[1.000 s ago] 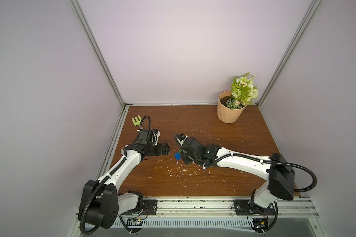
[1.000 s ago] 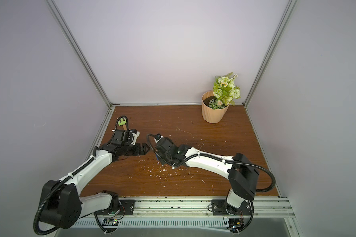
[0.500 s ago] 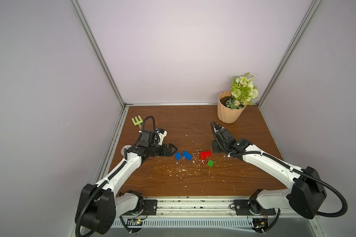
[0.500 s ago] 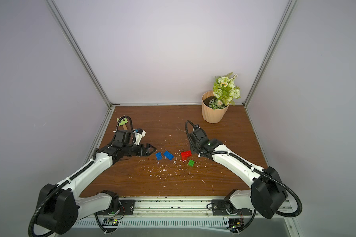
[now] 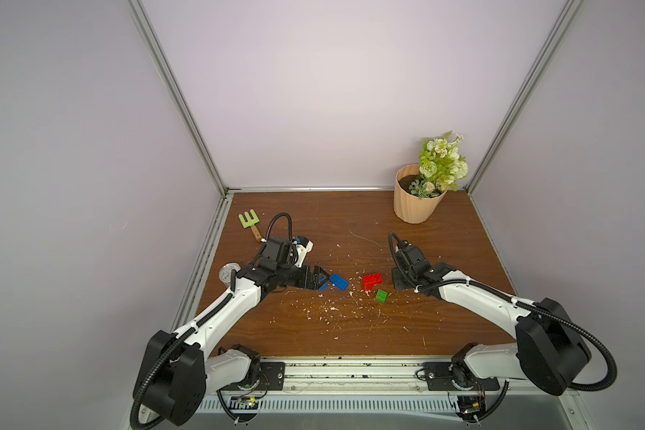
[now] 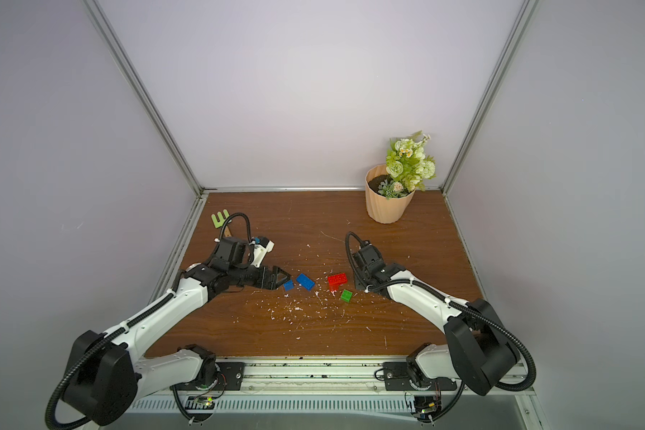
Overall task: Assemble a giraffe with lego
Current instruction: Place the lego brick at the center of the board.
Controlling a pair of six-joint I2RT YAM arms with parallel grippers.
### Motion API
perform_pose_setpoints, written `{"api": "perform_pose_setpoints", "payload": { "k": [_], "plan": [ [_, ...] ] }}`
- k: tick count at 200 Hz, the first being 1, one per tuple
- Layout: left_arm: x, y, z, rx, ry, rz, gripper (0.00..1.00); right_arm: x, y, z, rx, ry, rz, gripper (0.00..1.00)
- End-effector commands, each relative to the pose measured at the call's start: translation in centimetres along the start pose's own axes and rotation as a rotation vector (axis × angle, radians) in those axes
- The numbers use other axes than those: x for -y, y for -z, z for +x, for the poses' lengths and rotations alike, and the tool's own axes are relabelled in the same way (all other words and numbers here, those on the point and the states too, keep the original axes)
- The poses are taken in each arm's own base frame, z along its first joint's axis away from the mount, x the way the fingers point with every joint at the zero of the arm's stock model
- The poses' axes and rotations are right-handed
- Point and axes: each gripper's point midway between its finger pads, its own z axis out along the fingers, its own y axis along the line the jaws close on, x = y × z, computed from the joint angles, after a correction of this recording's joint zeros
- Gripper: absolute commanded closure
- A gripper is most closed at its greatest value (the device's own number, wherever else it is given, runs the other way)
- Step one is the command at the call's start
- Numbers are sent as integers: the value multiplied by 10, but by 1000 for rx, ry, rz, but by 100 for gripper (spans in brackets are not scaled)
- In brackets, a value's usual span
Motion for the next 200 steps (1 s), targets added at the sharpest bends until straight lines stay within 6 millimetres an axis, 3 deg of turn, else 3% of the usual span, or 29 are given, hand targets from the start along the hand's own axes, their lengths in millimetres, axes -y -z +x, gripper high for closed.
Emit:
{"api": "perform_pose_setpoints", "payload": {
  "k": [1,64,96,113,147,200],
  "plan": [
    [1,1,3,-1,-9,-6,0,-7,-7,-8,36,-17,-29,71],
    [-2,-1,4,-12,-3,-18,0,-5,-22,4,10,-29,-13,69],
    [-4,-1,5,-15,2,-26,0,-5,-23,7,-4,-26,-18,62],
    [-4,-1,5,-15,2,-29,0,-6,-20,7,-10,-27,-25,51],
    [-4,-1,5,-13,0,-30,0,-9,-11,2,-6,-28,-40,35],
    [-4,-1,5,-16,-2,-34,1,-1,28,-21,27,-17,0,25]
  ]
}}
